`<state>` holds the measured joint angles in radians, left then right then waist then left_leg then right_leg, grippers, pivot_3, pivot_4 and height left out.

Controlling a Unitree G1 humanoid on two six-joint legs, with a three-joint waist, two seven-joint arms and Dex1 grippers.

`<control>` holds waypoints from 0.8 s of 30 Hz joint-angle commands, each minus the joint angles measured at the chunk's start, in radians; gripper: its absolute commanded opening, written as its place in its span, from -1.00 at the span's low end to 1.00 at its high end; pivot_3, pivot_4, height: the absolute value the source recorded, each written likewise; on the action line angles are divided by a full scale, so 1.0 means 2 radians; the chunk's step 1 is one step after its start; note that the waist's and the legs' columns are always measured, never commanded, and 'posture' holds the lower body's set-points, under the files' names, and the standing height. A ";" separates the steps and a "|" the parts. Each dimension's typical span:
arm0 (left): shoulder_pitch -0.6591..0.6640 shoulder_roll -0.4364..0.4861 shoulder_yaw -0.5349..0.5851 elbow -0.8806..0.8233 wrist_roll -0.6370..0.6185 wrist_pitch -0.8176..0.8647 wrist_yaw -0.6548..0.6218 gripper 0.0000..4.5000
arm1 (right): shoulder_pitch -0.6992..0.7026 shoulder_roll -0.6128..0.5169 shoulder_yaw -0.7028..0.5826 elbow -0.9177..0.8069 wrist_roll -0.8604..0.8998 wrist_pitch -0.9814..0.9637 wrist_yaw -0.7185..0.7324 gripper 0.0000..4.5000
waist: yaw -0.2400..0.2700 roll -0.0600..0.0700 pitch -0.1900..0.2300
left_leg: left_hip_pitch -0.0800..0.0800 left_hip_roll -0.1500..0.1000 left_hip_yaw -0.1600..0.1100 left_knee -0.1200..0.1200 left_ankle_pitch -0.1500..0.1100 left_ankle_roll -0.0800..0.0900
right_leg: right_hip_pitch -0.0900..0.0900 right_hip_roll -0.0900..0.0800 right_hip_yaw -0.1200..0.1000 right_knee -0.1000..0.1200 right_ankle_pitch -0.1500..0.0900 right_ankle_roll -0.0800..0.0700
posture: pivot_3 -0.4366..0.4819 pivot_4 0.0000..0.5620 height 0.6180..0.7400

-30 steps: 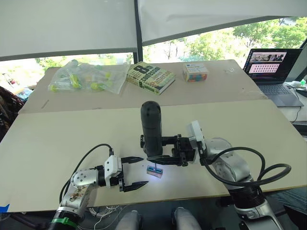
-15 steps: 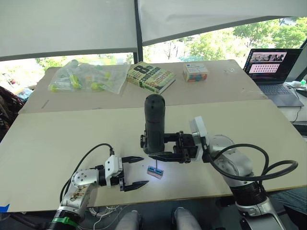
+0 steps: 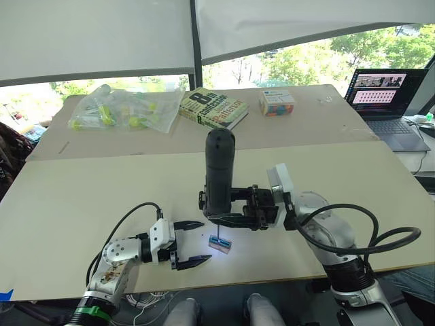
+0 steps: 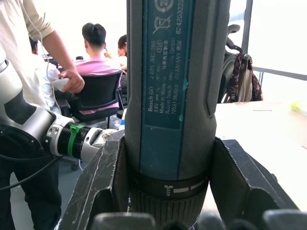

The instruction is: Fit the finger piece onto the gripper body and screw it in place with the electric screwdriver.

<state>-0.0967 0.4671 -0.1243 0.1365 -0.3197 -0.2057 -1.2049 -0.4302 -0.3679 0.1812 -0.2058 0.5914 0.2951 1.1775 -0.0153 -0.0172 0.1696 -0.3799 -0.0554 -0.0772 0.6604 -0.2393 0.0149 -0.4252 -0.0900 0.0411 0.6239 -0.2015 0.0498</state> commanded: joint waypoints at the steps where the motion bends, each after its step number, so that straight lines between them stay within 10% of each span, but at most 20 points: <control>1: -0.001 0.003 0.000 -0.012 -0.003 0.000 0.000 0.99 | -0.010 0.006 -0.006 -0.012 0.005 -0.013 0.002 -0.15 | 0.000 0.000 0.000 | 0.000 0.000 0.000 0.000 0.000 0.000 | 0.000 0.000 0.000 0.000 0.000 0.000 | -0.05 -0.47 0.96; 24: 0.013 0.007 0.007 0.012 -0.005 -0.025 -0.013 0.99 | -0.003 0.008 -0.002 -0.011 -0.008 -0.014 0.005 -0.15 | 0.000 0.000 0.000 | 0.000 0.000 0.000 0.000 0.000 0.000 | 0.000 0.000 0.000 0.000 0.000 0.000 | -0.05 -0.47 0.96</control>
<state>-0.0803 0.4772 -0.1159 0.1445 -0.3231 -0.2441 -1.2251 -0.4263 -0.3546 0.1868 -0.2030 0.5627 0.2948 1.1792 -0.0158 -0.0171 0.1695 -0.3796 -0.0553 -0.0773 0.6604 -0.2394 0.0148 -0.4252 -0.0900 0.0412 0.6239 -0.2015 0.0498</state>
